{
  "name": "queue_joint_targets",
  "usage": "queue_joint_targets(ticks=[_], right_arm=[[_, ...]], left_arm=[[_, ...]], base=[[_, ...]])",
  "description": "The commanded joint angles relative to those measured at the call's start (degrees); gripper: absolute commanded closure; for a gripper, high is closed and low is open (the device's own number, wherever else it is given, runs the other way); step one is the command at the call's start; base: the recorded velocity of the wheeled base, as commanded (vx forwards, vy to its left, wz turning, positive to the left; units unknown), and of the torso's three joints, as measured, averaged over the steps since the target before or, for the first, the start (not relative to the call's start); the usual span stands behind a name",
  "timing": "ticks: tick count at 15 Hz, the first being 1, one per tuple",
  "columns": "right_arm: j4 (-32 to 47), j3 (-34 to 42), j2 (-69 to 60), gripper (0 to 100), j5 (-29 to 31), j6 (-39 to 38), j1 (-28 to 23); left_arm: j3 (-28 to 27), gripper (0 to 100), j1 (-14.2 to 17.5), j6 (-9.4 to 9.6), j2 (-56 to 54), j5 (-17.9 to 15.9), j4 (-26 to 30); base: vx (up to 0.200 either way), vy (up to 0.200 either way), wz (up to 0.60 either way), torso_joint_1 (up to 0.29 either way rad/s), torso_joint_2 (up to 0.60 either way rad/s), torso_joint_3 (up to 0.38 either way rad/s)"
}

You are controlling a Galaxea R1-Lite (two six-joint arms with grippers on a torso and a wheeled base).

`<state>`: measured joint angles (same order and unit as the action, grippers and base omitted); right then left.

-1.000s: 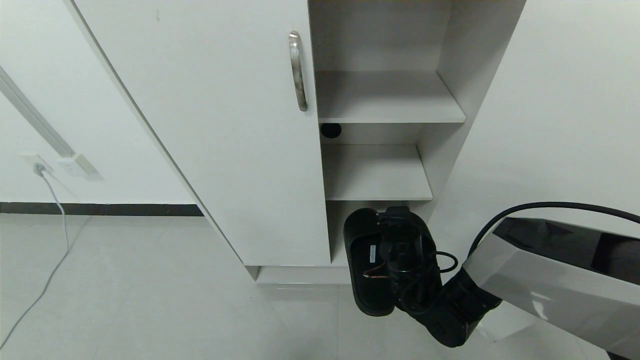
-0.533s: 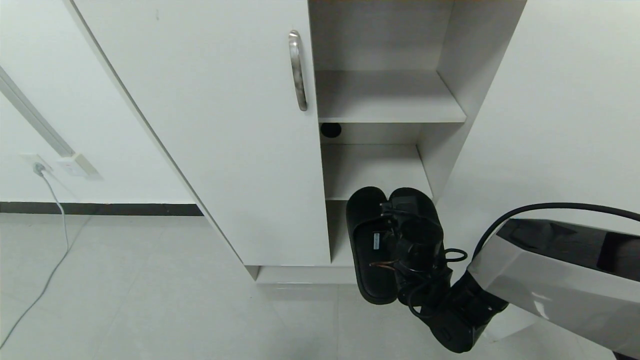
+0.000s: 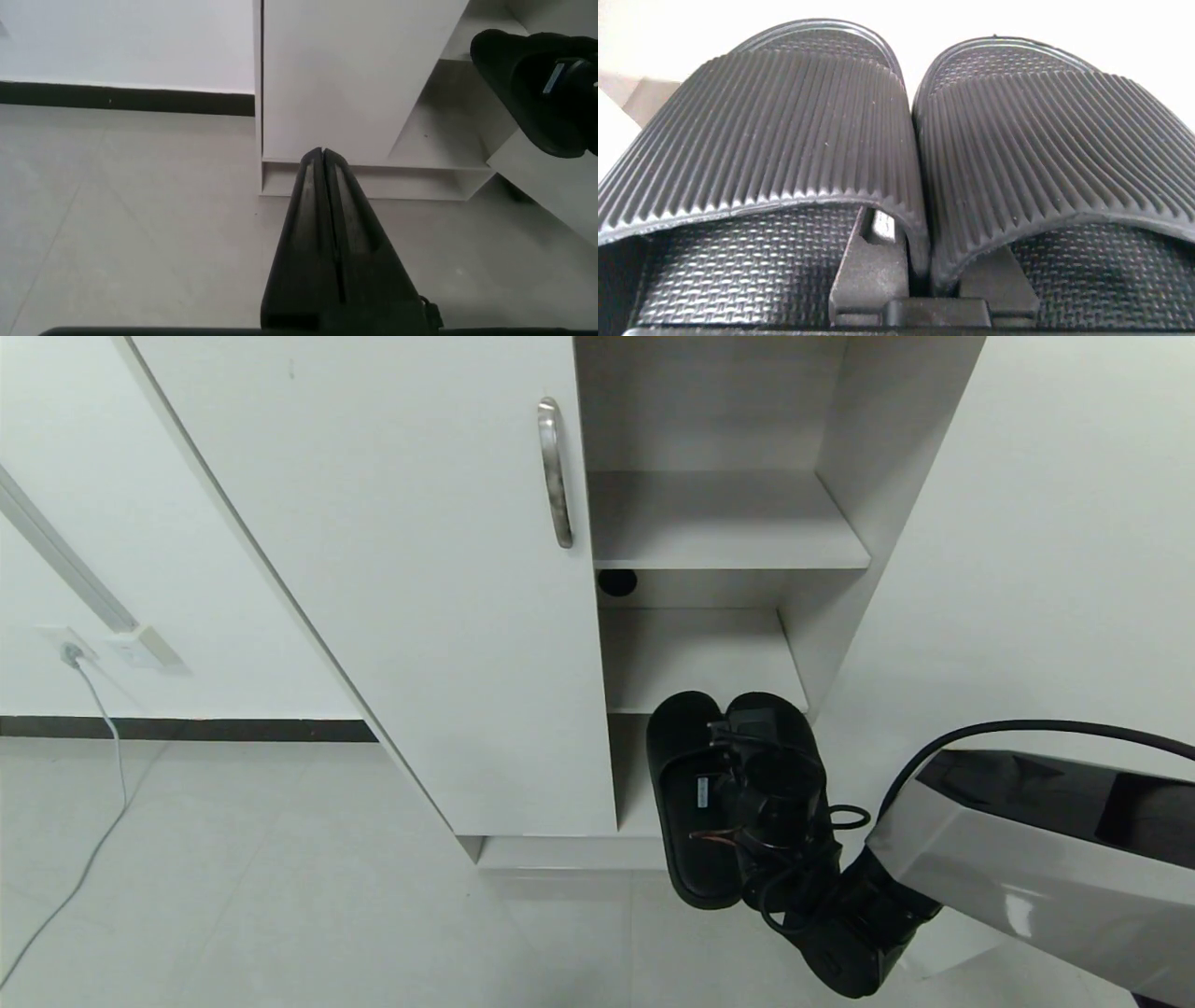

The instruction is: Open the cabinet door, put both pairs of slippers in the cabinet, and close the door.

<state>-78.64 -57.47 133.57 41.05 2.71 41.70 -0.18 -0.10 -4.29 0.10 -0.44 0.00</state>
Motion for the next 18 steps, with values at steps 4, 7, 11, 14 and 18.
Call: queue_joint_targets(ticks=[4, 7, 11, 14, 18], right_arm=[[-0.2, -0.1, 0.1, 100, 0.1, 0.1, -0.2], [-0.1, 0.1, 0.0, 100, 0.0, 0.5, -0.2], [1.6, -3.9, 2.1, 100, -2.5, 1.4, -0.1], [7.2, -11.4, 4.9, 100, -2.6, -0.1, -2.2], [14.1, -20.4, 7.2, 100, -2.7, -0.8, -3.8]], left_arm=[[0.0, 100, 0.0, -0.02, 0.1, 0.0, 0.0], [0.0, 100, 0.0, -0.02, 0.0, 0.0, 0.0], [0.0, 100, 0.0, -0.02, 0.0, 0.1, 0.0], [0.0, 100, 0.0, -0.02, 0.0, 0.1, 0.0], [0.0, 100, 0.0, 0.07, 0.0, 0.1, 0.0]], base=[[0.200, 0.000, 0.00, 0.005, 0.00, 0.004], [0.200, 0.000, 0.00, -0.001, 0.00, 0.004], [0.050, 0.000, 0.00, -0.001, 0.00, 0.002], [0.000, 0.000, 0.00, 0.000, 0.00, 0.000], [0.000, 0.000, 0.00, 0.000, 0.00, 0.000]])
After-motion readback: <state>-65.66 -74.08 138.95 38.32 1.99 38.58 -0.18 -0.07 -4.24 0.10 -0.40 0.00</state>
